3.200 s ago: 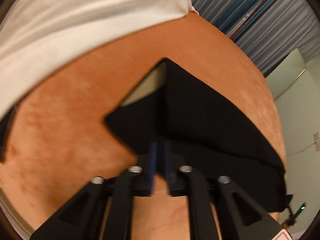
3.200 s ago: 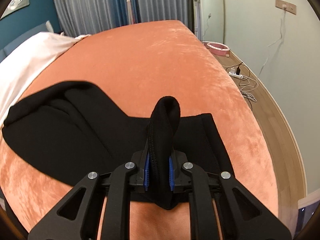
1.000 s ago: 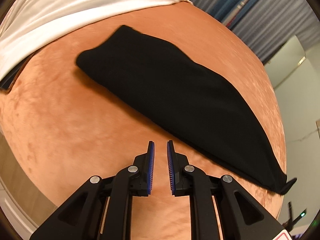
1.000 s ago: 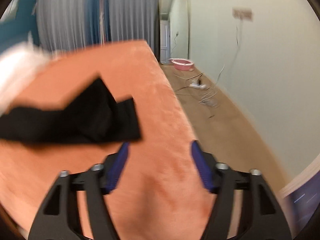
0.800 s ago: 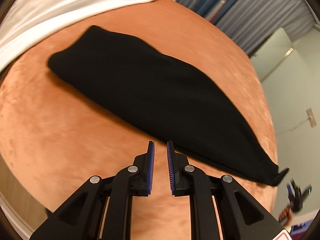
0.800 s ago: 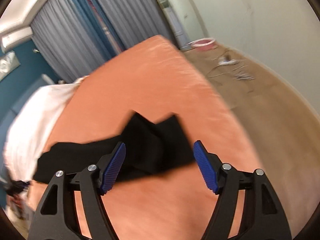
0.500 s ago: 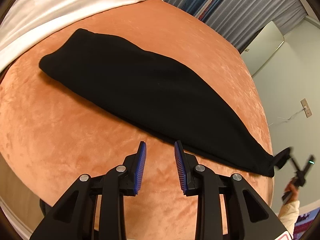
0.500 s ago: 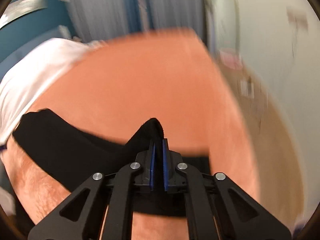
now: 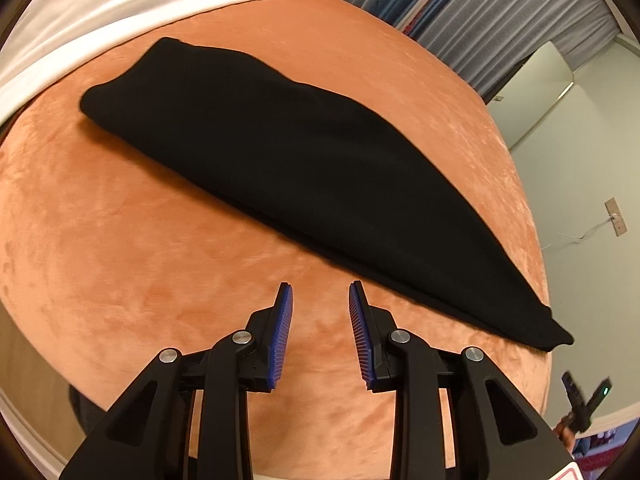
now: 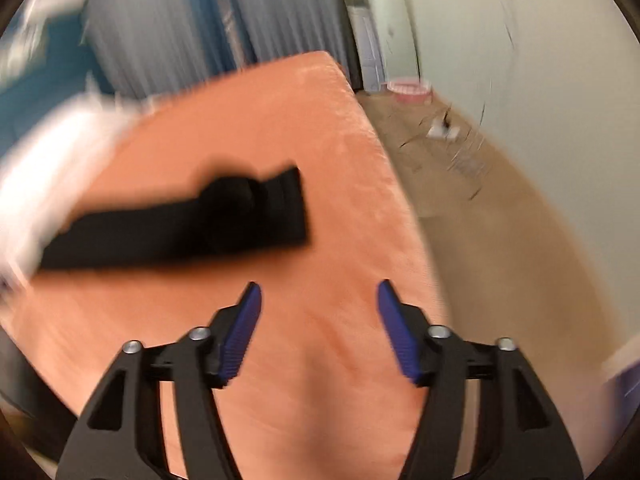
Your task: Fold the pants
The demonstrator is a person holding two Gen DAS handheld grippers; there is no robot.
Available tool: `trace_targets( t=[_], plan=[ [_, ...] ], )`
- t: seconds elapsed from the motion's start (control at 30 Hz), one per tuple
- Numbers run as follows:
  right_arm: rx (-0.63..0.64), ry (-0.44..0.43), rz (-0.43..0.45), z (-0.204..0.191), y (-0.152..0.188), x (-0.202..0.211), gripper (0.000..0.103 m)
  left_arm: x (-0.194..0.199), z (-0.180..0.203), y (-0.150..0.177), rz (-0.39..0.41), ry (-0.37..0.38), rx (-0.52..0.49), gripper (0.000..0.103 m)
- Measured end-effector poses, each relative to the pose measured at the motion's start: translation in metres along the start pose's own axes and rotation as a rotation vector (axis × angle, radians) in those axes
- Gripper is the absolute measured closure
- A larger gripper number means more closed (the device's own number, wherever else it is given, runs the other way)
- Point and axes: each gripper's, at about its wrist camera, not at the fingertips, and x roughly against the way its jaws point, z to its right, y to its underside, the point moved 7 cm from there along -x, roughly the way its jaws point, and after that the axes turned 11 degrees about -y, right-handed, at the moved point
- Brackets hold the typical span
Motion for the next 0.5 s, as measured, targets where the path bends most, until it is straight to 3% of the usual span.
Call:
trace_targets(
  t=[0.13, 0.2, 0.27, 0.33, 0.37, 0.4, 0.5],
  plan=[
    [-0.385, -0.364, -0.102, -0.025, -0.025, -0.051, 0.042, 0.008, 0.024, 0.007, 0.010, 0.055, -0.021, 0.075],
    [-0.513, -0.390, -0.201, -0.028, -0.019, -0.076, 0.043, 0.015, 0.029, 0.012, 0.018, 0.063, -0.030, 0.075],
    [-0.573, -0.302, -0.272, -0.027, -0.007, -0.097, 0.043, 0.022, 0.028, 0.015, 0.026, 0.066, -0.032, 0.075],
    [-0.544, -0.196, -0.244, -0.022, -0.011, -0.105, 0.071, 0.024, 0.023, 0.017, 0.029, 0.058, -0.024, 0.075],
    [-0.524, -0.175, -0.205, -0.023, -0.018, -0.104, 0.099, 0.024, 0.020, 0.018, 0.028, 0.052, -0.018, 0.075],
    [-0.501, -0.186, -0.167, -0.028, -0.027, -0.099, 0.099, 0.024, 0.015, 0.018, 0.024, 0.045, -0.006, 0.075],
    [-0.128, -0.210, 0.012, -0.089, -0.065, -0.062, 0.099, 0.023, 0.008, 0.020, 0.018, 0.041, 0.018, 0.075]
  ],
)
